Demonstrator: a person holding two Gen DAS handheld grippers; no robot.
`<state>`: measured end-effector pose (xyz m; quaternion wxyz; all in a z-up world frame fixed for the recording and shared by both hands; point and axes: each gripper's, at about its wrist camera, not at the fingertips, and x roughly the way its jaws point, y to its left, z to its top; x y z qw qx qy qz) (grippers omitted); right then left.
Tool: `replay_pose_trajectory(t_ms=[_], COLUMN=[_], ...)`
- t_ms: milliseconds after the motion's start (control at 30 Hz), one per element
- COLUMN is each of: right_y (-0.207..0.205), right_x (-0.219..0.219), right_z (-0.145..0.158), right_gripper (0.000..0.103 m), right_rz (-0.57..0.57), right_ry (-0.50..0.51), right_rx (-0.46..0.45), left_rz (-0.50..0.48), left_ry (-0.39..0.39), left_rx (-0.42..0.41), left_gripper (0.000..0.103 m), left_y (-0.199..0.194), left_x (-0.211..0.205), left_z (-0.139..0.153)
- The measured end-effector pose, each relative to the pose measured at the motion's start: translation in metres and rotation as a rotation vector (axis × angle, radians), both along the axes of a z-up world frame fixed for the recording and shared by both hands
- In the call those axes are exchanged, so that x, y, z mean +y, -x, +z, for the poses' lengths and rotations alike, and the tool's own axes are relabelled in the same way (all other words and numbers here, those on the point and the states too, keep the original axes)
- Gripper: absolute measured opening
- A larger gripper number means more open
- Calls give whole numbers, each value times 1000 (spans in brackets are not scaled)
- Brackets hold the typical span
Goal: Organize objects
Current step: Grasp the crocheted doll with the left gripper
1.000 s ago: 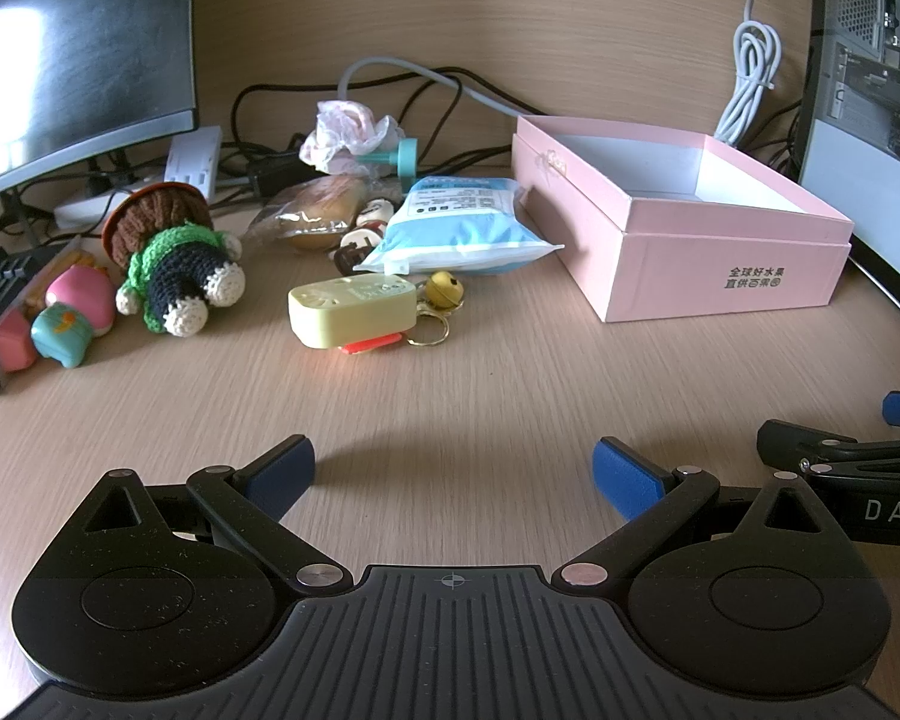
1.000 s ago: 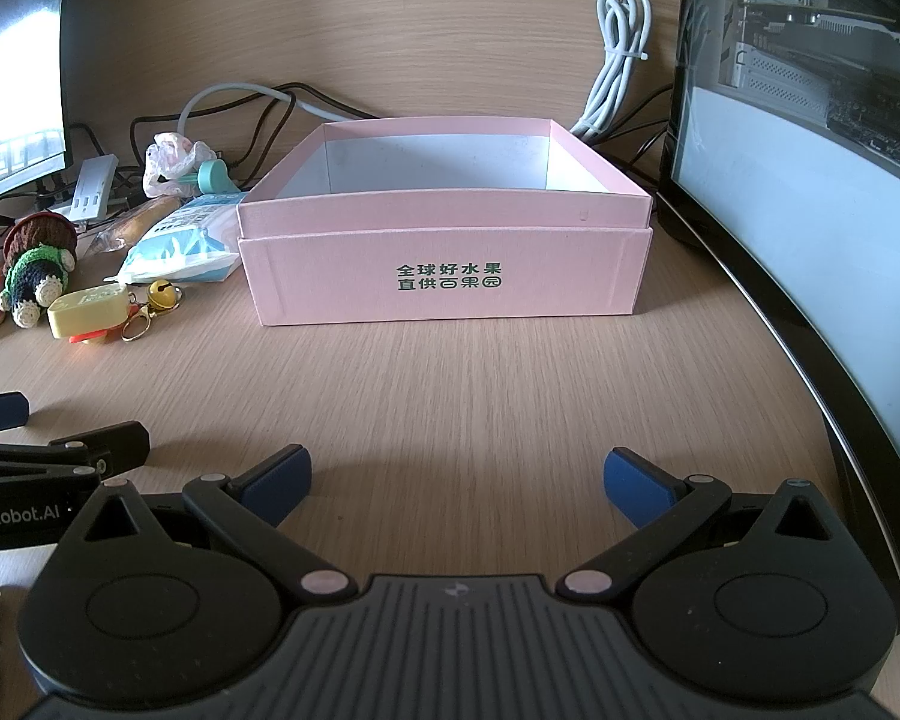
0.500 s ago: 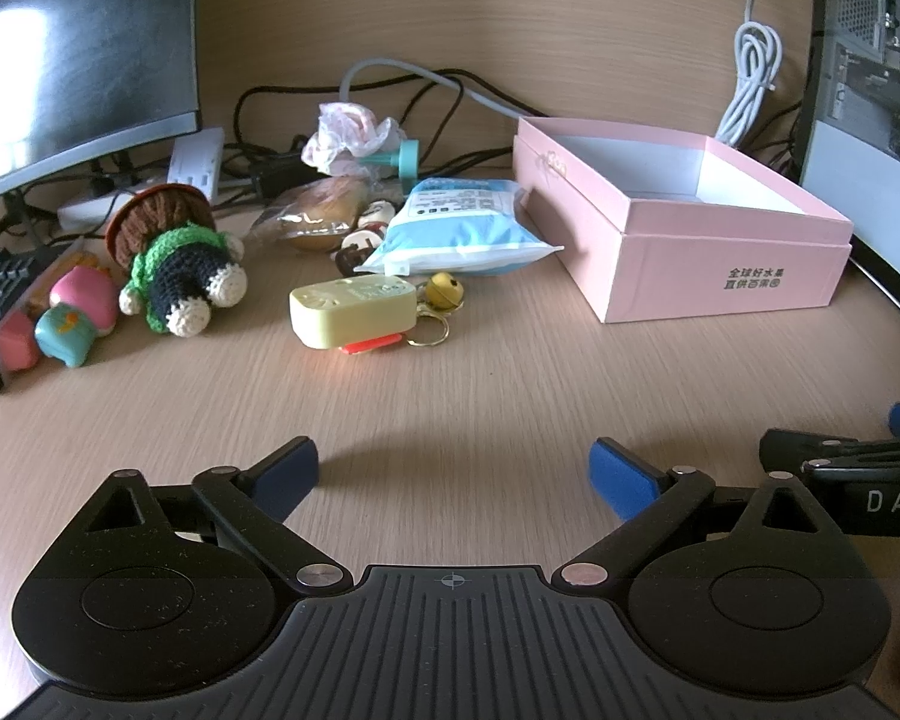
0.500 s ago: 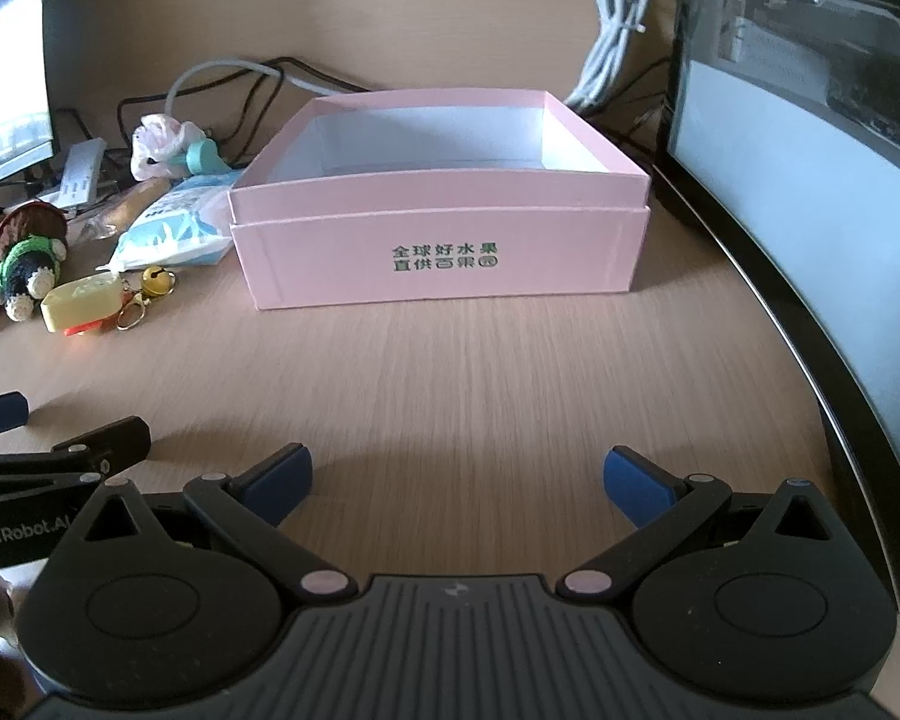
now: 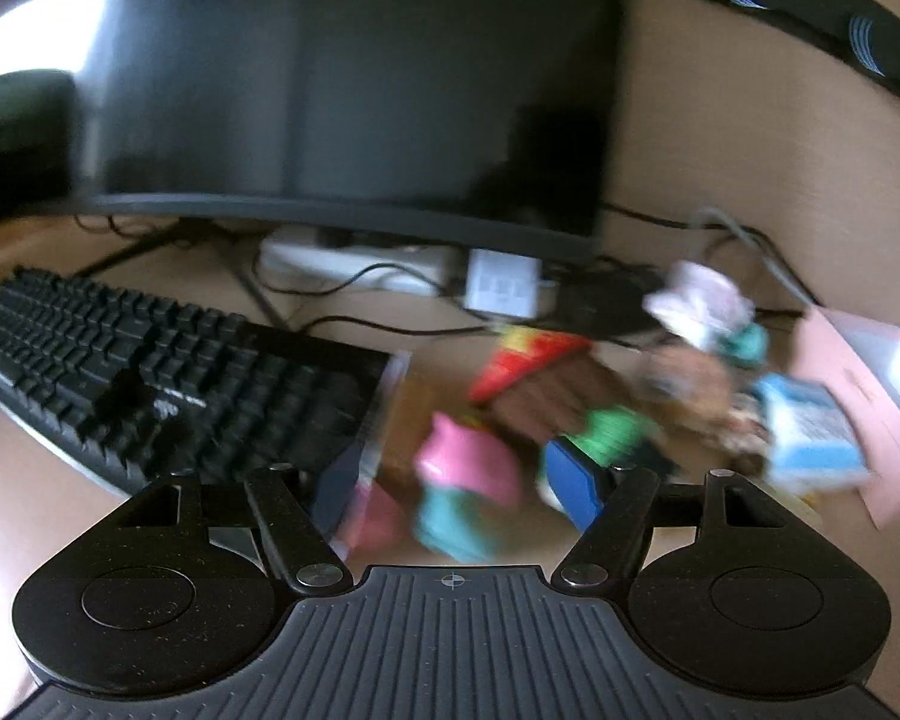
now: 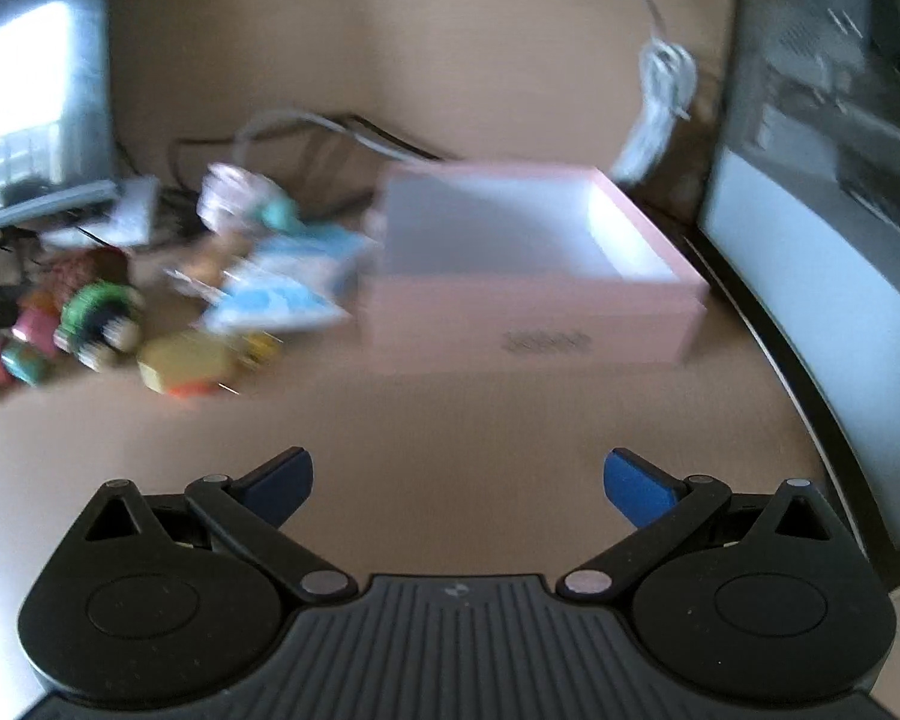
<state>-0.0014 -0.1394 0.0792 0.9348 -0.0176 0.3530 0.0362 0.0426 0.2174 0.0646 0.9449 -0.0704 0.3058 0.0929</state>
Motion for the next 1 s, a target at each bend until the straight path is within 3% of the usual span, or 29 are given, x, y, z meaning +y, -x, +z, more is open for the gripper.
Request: replay_pose_trajectory(t_ms=[200, 300, 367, 433, 500, 600, 700, 833, 867, 1000], right_y=[-10, -10, -7, -7, -11, -16, -20, -19, -18, -17], right_x=[50, 62, 63, 61, 60, 56, 49, 35, 29, 7], right_z=[29, 45, 59, 68, 72, 75, 72, 67, 66, 57], right_gripper=[103, 103, 103, 103, 103, 103, 103, 103, 103, 103], right_rz=[50, 62, 68, 75, 85, 115, 148, 188, 194, 216], right_ry=[-14, 4, -2, -4, 15, 29, 6, 9, 11, 21], right_rx=[4, -19, -38, -52, -75, -104, -112, -126, -128, -111], left_rz=[-70, -93, -173, -255, -264, -190, -60, 71, 94, 134], left_ry=[57, 80, 206, 310, 273, 316, 336, 150, 126, 150], left_rx=[51, 32, 33, 24, -31, -95, -53, 103, 114, 146], left_gripper=[73, 73, 61, 60, 60, 60, 60, 61, 66, 70], left_y=[-43, -52, -58, -61, -55, -43, -54, -89, -92, -101], left_x=[8, 0, -8, -18, -30, -35, -41, -61, -62, -66], left_z=[-14, -23, -26, -25, -17, -6, -6, -9, -10, -24])
